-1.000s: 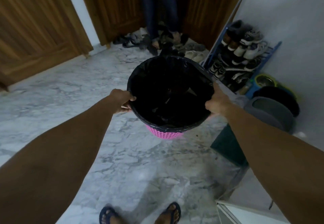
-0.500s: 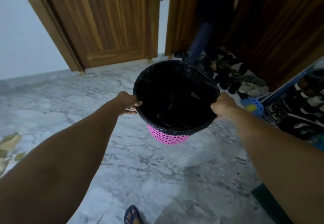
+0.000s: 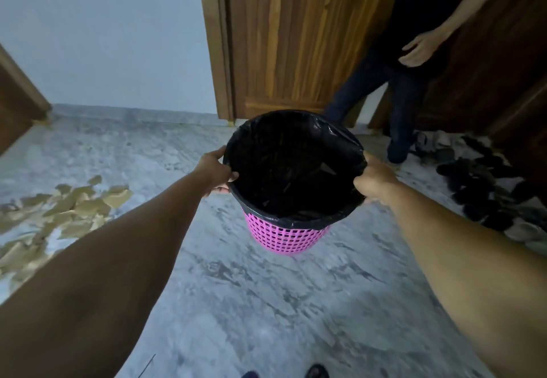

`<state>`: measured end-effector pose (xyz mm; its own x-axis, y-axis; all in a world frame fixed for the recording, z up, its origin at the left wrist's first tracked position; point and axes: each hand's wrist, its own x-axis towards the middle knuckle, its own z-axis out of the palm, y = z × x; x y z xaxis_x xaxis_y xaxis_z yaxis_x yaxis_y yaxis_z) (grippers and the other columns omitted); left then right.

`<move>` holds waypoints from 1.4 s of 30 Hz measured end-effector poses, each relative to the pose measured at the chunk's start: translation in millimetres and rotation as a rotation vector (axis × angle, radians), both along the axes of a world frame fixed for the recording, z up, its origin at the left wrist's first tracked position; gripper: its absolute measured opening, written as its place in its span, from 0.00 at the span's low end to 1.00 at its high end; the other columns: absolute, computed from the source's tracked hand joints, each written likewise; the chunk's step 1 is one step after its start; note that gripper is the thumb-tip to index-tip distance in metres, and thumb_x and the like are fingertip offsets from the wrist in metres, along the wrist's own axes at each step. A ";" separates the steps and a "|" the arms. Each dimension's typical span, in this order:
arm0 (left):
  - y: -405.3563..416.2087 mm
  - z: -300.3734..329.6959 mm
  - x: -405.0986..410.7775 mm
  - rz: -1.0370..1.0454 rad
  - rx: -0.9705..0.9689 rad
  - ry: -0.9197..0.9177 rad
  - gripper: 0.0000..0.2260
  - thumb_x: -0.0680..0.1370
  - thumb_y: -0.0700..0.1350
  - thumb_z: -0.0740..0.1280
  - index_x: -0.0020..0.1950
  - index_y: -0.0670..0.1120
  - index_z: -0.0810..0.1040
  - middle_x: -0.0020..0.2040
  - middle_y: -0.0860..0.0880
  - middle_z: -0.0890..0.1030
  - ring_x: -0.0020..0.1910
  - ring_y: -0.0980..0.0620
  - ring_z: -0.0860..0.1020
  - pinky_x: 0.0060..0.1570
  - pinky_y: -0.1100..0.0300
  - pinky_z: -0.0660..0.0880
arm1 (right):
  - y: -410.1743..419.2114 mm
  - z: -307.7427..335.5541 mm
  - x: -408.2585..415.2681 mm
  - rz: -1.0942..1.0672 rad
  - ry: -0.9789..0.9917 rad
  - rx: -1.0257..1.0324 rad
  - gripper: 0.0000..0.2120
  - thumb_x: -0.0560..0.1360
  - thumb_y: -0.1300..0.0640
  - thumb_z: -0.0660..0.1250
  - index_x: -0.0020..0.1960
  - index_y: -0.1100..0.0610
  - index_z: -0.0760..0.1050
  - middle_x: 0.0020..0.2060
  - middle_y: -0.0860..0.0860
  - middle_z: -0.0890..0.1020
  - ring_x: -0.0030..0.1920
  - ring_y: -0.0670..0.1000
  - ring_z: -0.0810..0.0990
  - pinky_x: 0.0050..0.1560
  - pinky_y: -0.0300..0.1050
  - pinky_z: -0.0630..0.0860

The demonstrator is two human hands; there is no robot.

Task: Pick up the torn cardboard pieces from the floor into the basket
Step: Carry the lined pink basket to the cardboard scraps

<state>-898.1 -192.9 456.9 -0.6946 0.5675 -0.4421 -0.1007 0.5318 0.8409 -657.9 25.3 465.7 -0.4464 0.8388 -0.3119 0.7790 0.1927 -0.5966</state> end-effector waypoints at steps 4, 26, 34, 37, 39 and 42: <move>-23.2 -7.0 -39.8 0.089 -0.011 0.007 0.35 0.75 0.32 0.68 0.76 0.55 0.61 0.60 0.41 0.79 0.43 0.46 0.81 0.35 0.58 0.81 | 1.0 -2.3 -61.3 0.121 -0.042 0.071 0.33 0.73 0.65 0.62 0.76 0.48 0.60 0.65 0.56 0.75 0.57 0.59 0.78 0.43 0.39 0.75; -99.1 -5.9 -199.8 0.643 0.011 -0.012 0.34 0.76 0.31 0.66 0.77 0.52 0.59 0.42 0.45 0.78 0.32 0.48 0.75 0.31 0.58 0.74 | 7.6 -0.8 -400.0 0.732 -0.054 0.011 0.26 0.74 0.67 0.58 0.70 0.51 0.65 0.53 0.60 0.77 0.36 0.56 0.75 0.20 0.36 0.70; -168.8 -12.1 -266.0 0.796 0.000 -0.004 0.33 0.76 0.29 0.66 0.77 0.51 0.61 0.45 0.41 0.78 0.35 0.47 0.74 0.33 0.57 0.71 | -62.5 3.4 -519.1 0.948 -0.037 0.026 0.25 0.73 0.69 0.54 0.66 0.52 0.68 0.38 0.57 0.77 0.22 0.52 0.74 0.17 0.35 0.66; -199.9 -7.5 -294.6 0.851 -0.006 0.000 0.33 0.76 0.29 0.65 0.76 0.50 0.61 0.39 0.43 0.77 0.29 0.49 0.73 0.20 0.66 0.68 | -99.3 7.4 -565.7 1.013 -0.069 0.054 0.24 0.73 0.69 0.54 0.66 0.53 0.68 0.38 0.55 0.75 0.23 0.52 0.74 0.16 0.33 0.64; -220.8 -6.6 -313.7 0.887 -0.013 0.010 0.34 0.75 0.29 0.66 0.77 0.50 0.61 0.37 0.44 0.77 0.26 0.50 0.73 0.18 0.66 0.65 | -123.2 7.7 -598.0 1.049 -0.086 0.079 0.23 0.73 0.69 0.54 0.66 0.55 0.69 0.39 0.55 0.76 0.24 0.51 0.75 0.15 0.32 0.64; -254.4 -9.7 -341.3 0.950 -0.021 0.001 0.34 0.74 0.29 0.67 0.77 0.49 0.61 0.38 0.44 0.78 0.28 0.49 0.76 0.23 0.63 0.70 | -160.6 8.3 -643.6 1.107 -0.086 0.073 0.23 0.74 0.68 0.54 0.65 0.51 0.69 0.46 0.56 0.78 0.29 0.53 0.79 0.18 0.35 0.71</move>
